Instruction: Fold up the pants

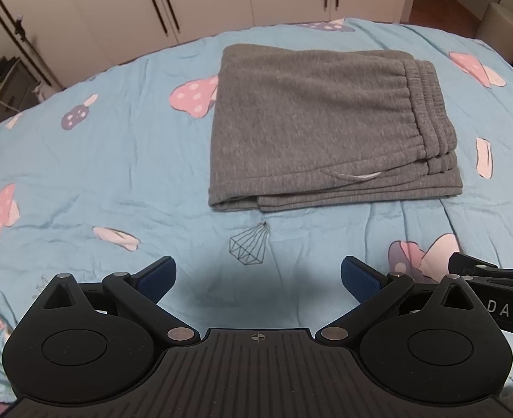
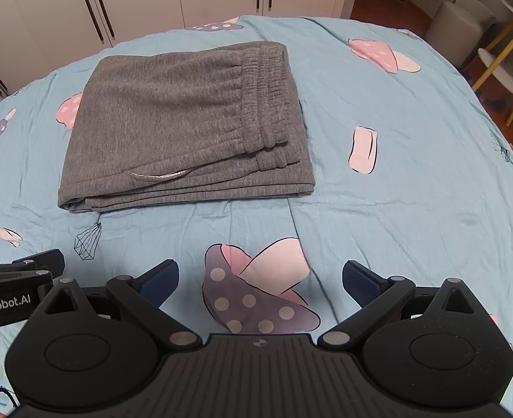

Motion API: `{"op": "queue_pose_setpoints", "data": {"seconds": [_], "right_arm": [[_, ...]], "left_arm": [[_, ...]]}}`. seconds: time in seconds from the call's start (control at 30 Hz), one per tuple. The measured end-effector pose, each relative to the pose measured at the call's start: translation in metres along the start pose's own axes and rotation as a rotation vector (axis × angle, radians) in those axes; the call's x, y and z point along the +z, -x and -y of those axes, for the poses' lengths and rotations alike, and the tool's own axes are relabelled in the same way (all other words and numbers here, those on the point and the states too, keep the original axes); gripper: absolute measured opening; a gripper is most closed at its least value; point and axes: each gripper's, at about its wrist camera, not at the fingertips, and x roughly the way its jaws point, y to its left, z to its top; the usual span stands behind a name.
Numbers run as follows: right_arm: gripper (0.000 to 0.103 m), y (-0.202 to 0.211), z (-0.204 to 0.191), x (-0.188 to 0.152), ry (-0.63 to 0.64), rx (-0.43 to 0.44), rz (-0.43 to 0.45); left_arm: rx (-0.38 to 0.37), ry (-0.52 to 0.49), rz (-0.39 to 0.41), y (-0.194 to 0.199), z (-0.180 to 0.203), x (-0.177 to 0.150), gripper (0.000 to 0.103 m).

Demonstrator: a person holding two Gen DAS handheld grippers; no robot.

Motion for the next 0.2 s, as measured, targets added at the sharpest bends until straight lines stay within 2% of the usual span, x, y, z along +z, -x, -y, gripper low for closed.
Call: {"op": "queue_pose_setpoints", "data": {"seconds": [0.2], "right_arm": [[0.100, -0.0002, 0.0001, -0.0006, -0.005, 0.001, 0.001]], "left_arm": [[-0.013, 0.003, 0.012, 0.0020, 0.0003, -0.0009, 0.103]]}}
